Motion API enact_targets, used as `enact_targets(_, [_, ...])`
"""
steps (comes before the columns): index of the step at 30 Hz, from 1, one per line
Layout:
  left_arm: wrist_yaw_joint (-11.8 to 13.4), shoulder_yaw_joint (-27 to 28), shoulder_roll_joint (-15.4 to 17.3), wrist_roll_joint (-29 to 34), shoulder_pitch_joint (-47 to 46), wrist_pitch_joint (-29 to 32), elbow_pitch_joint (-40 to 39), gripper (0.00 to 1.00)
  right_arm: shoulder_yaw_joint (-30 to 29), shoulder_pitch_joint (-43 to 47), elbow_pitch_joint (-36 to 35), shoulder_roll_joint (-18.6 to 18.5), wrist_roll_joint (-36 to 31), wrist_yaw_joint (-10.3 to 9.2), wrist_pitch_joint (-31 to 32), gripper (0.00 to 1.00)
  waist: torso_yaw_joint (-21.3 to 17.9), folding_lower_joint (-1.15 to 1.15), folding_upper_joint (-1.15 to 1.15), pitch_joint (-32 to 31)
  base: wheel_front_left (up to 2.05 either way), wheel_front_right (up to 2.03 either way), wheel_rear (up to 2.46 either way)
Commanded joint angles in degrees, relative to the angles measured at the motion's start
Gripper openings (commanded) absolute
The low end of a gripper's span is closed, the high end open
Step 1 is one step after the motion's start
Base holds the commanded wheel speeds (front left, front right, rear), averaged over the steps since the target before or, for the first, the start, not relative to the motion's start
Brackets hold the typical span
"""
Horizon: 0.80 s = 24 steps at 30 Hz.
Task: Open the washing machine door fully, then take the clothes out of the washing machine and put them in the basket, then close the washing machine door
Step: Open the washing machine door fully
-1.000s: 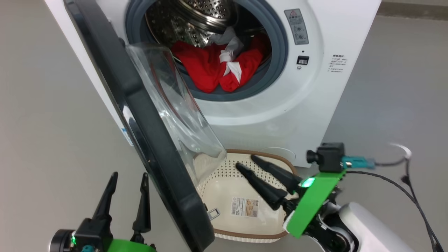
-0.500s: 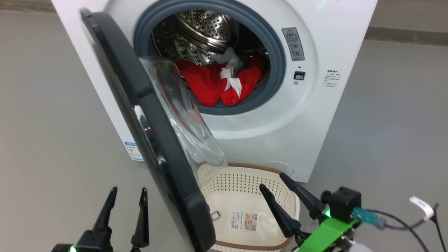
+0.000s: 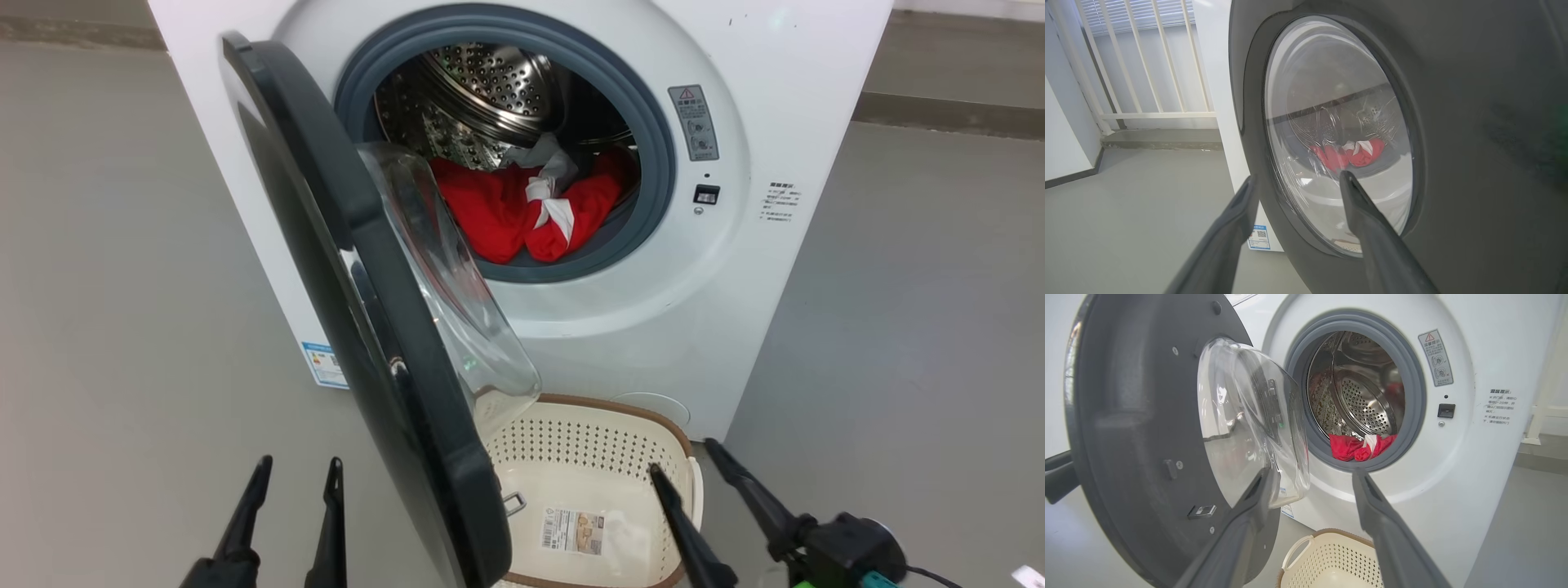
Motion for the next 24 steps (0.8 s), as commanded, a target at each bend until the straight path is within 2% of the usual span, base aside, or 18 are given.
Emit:
enact_targets(1, [0.54,1.82,0.84,-0.19,-1.20,-0.01,-1.84,1.00,0.20,-0.09,-2.21,0.44,-1.38,0.09,-0.99,1.00,-0.12,0.00,0.00,-0.07,0.00,0.00,0.00])
enact_targets(7, [0.81,1.99,1.20,-0.37,-0.93,-0.20,-2.12,1.00,-2.12,2.24,-3.43,0.53,-1.53,0.09,-1.89,1.00,-0.54,0.00,0.00,-0.27,0.00,0.00,0.00])
enact_targets(19, [1.30,1.74,1.42,-0.67,-0.75,-0.01,-2.64,1.00,-3.23,2.93,-3.93,0.55,-0.14,0.09,-2.31,1.00,-0.54,0.00,0.00,-0.72,0.00,0.00,0.00])
enact_targets(20, [1.36,1.79,1.50,-0.61,-0.78,-0.14,-2.72,0.91,-3.23,2.92,-3.90,0.55,-0.05,0.09,-2.31,1.00,-0.50,0.00,0.00,-0.76,0.00,0.00,0.00])
enact_targets(21, [1.44,1.83,1.60,-0.52,-0.82,-0.28,-2.85,0.38,-3.20,2.92,-3.84,0.55,0.04,0.09,-2.31,1.00,-0.48,0.00,0.00,-0.80,0.00,0.00,0.00])
enact_targets(22, [1.48,1.81,1.66,-0.45,-0.83,-0.36,-3.12,0.00,-3.13,2.92,-3.78,0.55,0.22,0.09,-2.29,1.00,-0.48,0.00,0.00,-0.82,0.00,0.00,0.00])
enact_targets(24, [1.58,1.81,1.77,-0.22,-1.01,-0.72,-4.16,0.00,-3.05,2.89,-3.67,0.55,0.48,0.09,-2.26,1.00,-0.49,0.00,0.00,-0.86,0.00,0.00,0.00])
